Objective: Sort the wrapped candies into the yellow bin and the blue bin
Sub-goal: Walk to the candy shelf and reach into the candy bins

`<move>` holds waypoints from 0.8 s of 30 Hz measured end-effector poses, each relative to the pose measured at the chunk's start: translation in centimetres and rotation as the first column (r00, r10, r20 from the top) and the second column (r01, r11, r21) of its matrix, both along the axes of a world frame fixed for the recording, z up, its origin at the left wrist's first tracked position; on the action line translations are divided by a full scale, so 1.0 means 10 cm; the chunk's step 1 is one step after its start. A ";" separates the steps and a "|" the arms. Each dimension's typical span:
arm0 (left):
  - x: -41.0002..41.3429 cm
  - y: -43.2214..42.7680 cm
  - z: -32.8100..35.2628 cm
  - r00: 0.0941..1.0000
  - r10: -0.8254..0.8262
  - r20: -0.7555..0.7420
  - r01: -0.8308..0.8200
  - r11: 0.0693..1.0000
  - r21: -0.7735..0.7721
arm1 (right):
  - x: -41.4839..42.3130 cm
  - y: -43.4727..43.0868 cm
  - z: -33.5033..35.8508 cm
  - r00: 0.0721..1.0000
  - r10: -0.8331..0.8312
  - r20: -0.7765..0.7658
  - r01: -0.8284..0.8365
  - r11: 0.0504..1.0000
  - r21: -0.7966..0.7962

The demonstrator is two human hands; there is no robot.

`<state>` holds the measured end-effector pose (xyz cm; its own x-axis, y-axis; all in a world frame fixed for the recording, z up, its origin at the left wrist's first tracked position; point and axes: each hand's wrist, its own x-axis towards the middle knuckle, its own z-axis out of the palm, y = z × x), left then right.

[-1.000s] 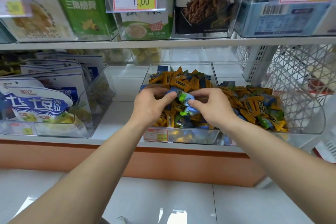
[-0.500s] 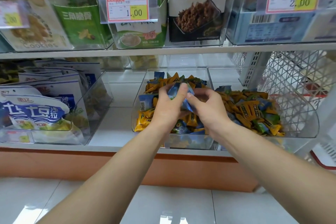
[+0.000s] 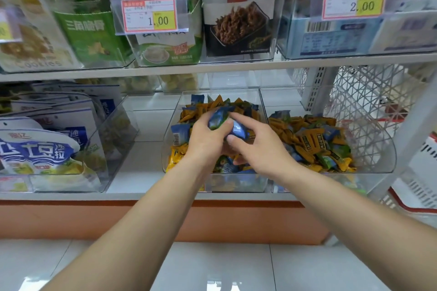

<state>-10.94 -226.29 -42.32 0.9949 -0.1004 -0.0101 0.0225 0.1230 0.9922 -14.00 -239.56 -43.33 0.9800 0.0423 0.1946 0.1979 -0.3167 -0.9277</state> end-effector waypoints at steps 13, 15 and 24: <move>0.04 -0.71 -0.07 0.875 -0.199 0.442 -0.108 0.810 0.577 | -0.04 -1.27 0.03 0.896 -0.427 0.116 0.443 0.863 -0.242; 0.04 -0.93 -0.08 0.797 -0.281 0.534 -0.210 0.701 0.682 | -0.04 -1.47 -0.07 0.908 -0.414 0.064 0.412 0.856 -0.312; 0.14 -0.74 -0.13 0.747 -0.383 0.543 -0.295 0.541 0.788 | -0.17 -1.65 -0.03 0.971 -0.230 0.069 0.187 0.542 -0.819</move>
